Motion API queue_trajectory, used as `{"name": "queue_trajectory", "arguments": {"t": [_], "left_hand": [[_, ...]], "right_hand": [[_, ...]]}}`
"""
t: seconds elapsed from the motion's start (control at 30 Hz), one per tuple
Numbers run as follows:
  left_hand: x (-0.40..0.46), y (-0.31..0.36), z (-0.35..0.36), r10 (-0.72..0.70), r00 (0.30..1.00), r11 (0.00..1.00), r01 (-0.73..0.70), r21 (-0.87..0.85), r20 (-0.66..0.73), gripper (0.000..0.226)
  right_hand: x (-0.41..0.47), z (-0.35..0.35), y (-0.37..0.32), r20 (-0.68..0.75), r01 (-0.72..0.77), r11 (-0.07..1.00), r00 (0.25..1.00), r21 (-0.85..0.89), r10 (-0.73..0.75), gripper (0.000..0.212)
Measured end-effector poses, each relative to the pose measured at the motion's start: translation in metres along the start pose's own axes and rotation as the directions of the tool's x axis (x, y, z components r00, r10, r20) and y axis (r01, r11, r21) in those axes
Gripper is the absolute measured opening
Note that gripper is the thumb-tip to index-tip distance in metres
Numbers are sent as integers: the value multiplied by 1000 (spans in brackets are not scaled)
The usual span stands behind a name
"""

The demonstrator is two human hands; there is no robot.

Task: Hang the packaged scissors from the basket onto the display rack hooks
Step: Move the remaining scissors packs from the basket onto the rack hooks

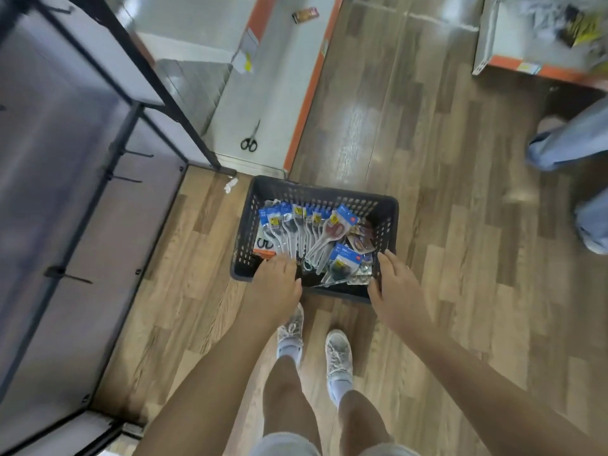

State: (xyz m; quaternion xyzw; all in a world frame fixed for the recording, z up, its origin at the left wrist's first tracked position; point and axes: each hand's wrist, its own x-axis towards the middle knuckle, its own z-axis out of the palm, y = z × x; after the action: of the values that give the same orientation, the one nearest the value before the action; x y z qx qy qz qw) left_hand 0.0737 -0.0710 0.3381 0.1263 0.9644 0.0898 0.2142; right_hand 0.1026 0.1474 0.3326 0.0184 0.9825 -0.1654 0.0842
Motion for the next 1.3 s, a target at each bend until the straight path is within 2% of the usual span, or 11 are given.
{"name": "queue_trajectory", "arguments": {"t": [0.13,0.27,0.43,0.57,0.7,0.87,0.93,1.03,1.2,1.3], "left_hand": [[47,-34,35,70,996,994,-73,76,47,39],[83,-50,78,52,992,999,-52,-7,118,25],[131,-66,160,88,980,995,-78,-60,180,22],[171,-68,217,80,978,996,-74,-40,192,26],[220,-64,268,72,983,996,-63,-58,166,30],[284,-54,312,99,986,993,-90,-74,131,43],[305,-50,325,113,988,993,-108,-57,106,47],[327,-40,339,98,994,994,-95,-59,47,51],[344,-22,355,-88,994,973,72,-217,-66,73],[347,-17,358,-169,984,945,143,-293,-62,72]], "right_hand": [[36,50,5,47,-112,993,993,46,110,49],[59,104,22,66,-137,989,989,60,133,47],[78,178,61,173,-195,980,967,28,188,50],[96,243,100,257,-215,976,943,-17,212,54],[122,295,130,230,-266,964,939,18,255,54],[166,339,157,178,-276,950,952,147,249,56],[178,351,165,219,-260,952,950,162,222,53],[184,362,175,272,-184,980,949,81,156,50],[173,372,182,161,61,998,985,-24,-57,53],[166,378,176,351,103,992,934,-75,-71,50]]}}
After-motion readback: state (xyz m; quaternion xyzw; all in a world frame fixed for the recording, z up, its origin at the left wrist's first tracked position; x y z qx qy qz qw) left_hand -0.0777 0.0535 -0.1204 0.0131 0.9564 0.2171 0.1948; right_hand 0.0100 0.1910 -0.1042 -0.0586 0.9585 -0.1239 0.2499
